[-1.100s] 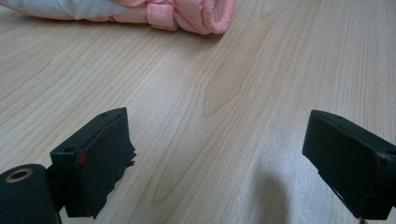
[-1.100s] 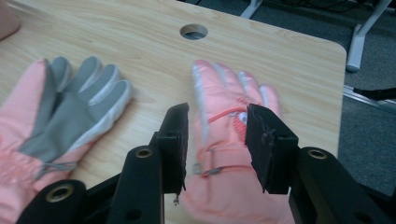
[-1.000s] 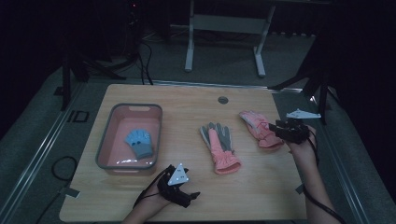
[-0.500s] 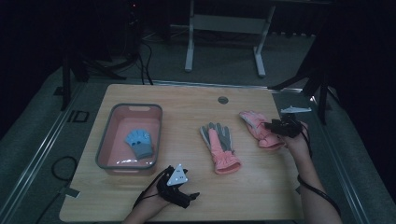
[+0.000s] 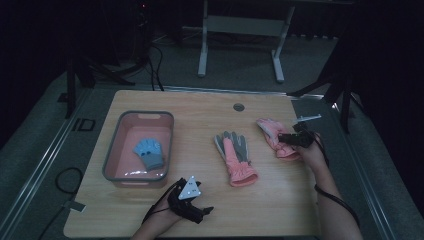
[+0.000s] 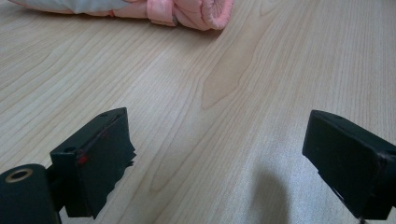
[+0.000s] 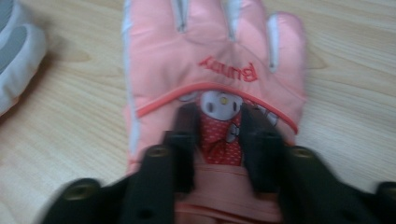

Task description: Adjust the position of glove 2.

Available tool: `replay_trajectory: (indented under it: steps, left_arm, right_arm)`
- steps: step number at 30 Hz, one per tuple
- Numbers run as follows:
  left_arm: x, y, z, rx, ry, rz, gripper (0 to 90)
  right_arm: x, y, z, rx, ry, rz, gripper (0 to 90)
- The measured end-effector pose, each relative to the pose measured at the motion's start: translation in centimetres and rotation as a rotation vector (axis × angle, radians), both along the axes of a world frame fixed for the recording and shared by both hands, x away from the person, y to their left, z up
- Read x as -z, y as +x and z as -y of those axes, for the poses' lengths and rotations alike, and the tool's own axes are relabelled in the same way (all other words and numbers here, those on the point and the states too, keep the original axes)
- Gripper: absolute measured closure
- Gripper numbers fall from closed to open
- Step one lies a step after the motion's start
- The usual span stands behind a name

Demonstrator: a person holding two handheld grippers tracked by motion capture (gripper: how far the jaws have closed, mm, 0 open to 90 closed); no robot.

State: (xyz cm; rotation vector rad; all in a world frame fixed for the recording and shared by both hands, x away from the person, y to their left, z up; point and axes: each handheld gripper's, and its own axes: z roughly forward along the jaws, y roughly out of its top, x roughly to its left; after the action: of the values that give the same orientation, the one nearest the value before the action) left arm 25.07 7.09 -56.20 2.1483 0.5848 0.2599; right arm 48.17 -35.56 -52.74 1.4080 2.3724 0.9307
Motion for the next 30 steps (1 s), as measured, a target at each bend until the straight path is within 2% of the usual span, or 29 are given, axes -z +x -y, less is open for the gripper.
replay_trajectory:
  steps: [1, 3, 4, 7, 8, 10, 13, 19, 24, 26, 30]
  left_arm:
    - [0.0, 0.0, 0.0, 0.0, 0.001, 0.0, 8.2]
    - [0.0, 0.0, 0.0, -0.001, 0.0, 0.001, 8.2]
    - [0.0, 0.0, 0.0, -0.002, 0.0, 0.0, 8.2]
    - [0.0, 0.0, 0.0, -0.002, 0.0, 0.001, 8.2]
    - [0.0, 0.0, 0.0, -0.002, -0.001, 0.002, 8.2]
    - [0.0, 0.0, 0.0, -0.002, -0.001, 0.004, 8.2]
    - [0.0, 0.0, 0.1, -0.004, -0.002, 0.006, 8.2]
    - [0.0, -0.1, 0.1, -0.004, -0.003, 0.013, 8.2]
    - [-0.1, -0.1, 0.1, -0.002, -0.001, 0.014, 8.2]
    - [-0.1, -0.1, 0.2, -0.003, 0.002, 0.013, 8.2]
    - [-0.1, 0.0, 0.2, -0.002, 0.001, 0.016, 8.2]
  right_arm:
    - [-0.1, -0.1, -0.2, -0.004, -0.011, 0.002, 81.5]
    - [-0.1, -0.4, -0.5, 0.009, -0.03, 0.015, 85.9]
    - [-0.2, -0.9, -1.0, 0.043, -0.038, 0.036, 87.5]
    - [-0.4, -1.3, -1.1, 0.064, -0.035, 0.044, 89.0]
    - [-0.7, -1.5, -1.0, 0.087, -0.017, 0.042, 89.4]
    - [-1.7, -2.8, -1.5, 0.139, -0.029, 0.063, 89.6]
    - [-2.4, -3.5, -1.6, 0.163, -0.015, 0.074, 89.7]
    - [-5.1, -6.9, -2.4, 0.251, 0.002, 0.122, 89.6]
    - [-6.7, -9.8, -2.8, 0.3, -0.022, 0.168, 89.6]
    - [-7.0, -10.8, -2.7, 0.317, -0.021, 0.175, 89.5]
    - [-6.3, -12.6, -2.6, 0.335, 0.006, 0.157, 89.5]
